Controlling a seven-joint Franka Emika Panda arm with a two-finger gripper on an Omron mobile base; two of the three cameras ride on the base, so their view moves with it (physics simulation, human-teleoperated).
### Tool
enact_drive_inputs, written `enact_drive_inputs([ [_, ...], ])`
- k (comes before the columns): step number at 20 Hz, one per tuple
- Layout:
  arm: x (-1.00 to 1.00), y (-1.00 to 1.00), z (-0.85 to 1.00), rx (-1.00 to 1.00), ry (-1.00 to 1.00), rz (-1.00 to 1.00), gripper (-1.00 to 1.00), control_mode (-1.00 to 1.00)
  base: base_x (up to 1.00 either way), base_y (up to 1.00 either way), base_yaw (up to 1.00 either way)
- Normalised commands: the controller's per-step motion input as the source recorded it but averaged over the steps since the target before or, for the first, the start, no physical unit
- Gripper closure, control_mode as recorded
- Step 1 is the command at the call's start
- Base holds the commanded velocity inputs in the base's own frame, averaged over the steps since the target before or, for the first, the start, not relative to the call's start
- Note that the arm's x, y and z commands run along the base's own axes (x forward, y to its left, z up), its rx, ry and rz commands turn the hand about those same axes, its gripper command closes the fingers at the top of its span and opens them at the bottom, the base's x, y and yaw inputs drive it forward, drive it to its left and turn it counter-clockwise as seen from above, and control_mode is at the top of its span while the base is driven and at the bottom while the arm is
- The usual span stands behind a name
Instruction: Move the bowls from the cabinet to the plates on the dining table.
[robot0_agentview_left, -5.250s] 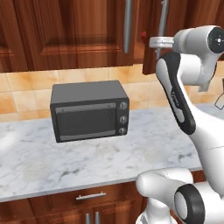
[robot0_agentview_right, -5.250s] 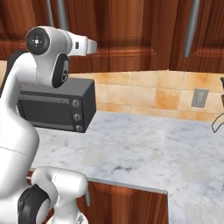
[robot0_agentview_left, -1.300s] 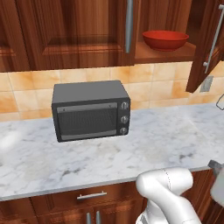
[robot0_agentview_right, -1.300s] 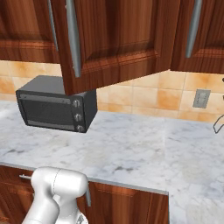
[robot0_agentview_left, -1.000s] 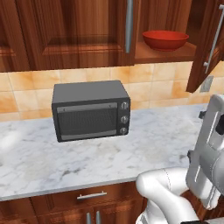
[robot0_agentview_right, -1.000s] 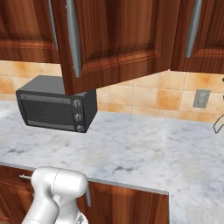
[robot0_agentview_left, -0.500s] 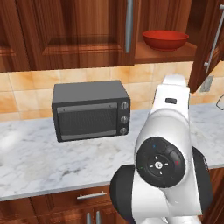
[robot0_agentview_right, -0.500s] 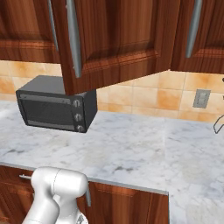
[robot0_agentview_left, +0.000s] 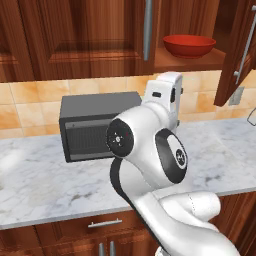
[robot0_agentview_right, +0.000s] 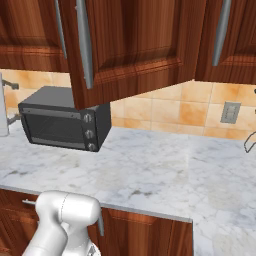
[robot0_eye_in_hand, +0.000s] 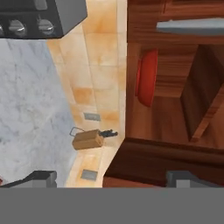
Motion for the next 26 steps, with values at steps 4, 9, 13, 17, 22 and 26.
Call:
enact_drive_inputs([
  [4,0.70,-0.20,0.00,0.00,0.00,-0.19,-1.00,-1.00,0.00,0.00,0.00],
  [9,0.53,-0.37,0.01,0.00,0.00,-0.24,-1.00,-1.00,0.00,0.00,0.00],
  [13,0.48,-0.34,0.02,0.00,0.00,-0.26,-1.00,-1.00,0.00,0.00,0.00],
  [17,0.45,-0.33,0.05,0.00,0.00,-0.24,-1.00,-1.00,0.00,0.00,0.00],
  [22,0.37,-0.36,0.10,0.00,0.00,-0.22,-1.00,-1.00,0.00,0.00,0.00],
  [26,0.18,-0.47,0.10,0.00,-0.01,-0.23,-1.00,-1.00,0.00,0.00,0.00],
])
